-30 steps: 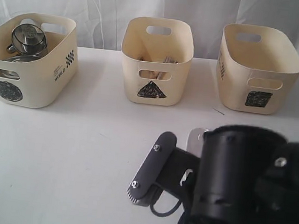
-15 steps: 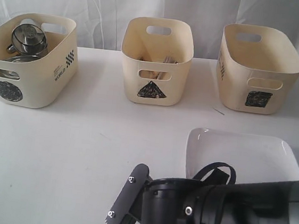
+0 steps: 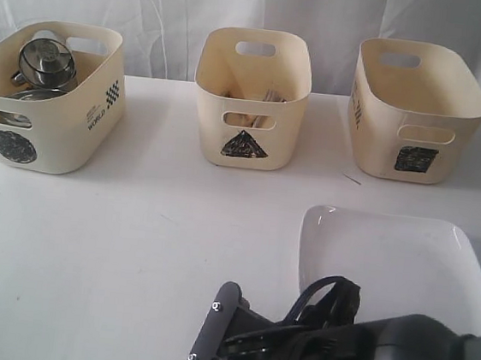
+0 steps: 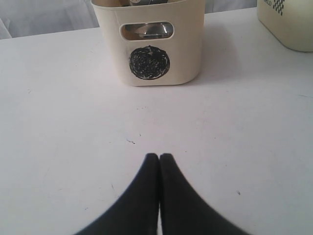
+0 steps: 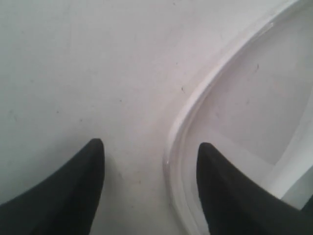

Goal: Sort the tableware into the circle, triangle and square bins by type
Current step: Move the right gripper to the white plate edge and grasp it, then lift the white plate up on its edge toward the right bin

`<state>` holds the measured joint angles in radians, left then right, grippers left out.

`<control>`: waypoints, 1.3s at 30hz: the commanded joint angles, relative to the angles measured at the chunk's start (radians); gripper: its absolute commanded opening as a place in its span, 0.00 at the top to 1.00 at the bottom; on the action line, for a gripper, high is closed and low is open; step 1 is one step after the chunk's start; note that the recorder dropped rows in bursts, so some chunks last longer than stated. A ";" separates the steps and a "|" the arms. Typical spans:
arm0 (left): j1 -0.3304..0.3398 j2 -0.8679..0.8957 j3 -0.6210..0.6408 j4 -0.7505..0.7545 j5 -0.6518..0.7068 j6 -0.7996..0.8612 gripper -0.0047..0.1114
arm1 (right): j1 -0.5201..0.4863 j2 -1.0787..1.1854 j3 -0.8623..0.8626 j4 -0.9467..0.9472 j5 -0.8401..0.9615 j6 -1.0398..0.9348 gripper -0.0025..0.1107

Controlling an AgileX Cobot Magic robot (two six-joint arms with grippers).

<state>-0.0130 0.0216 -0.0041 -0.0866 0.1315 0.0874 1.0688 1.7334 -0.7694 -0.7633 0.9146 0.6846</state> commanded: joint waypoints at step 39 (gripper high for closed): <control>0.000 -0.009 0.004 -0.009 0.001 -0.002 0.96 | -0.056 -0.408 0.061 -0.055 0.048 0.236 0.98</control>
<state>-0.0130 0.0216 -0.0041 -0.0866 0.1315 0.0874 0.9819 1.4293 -0.7203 -0.8355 0.9028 0.9025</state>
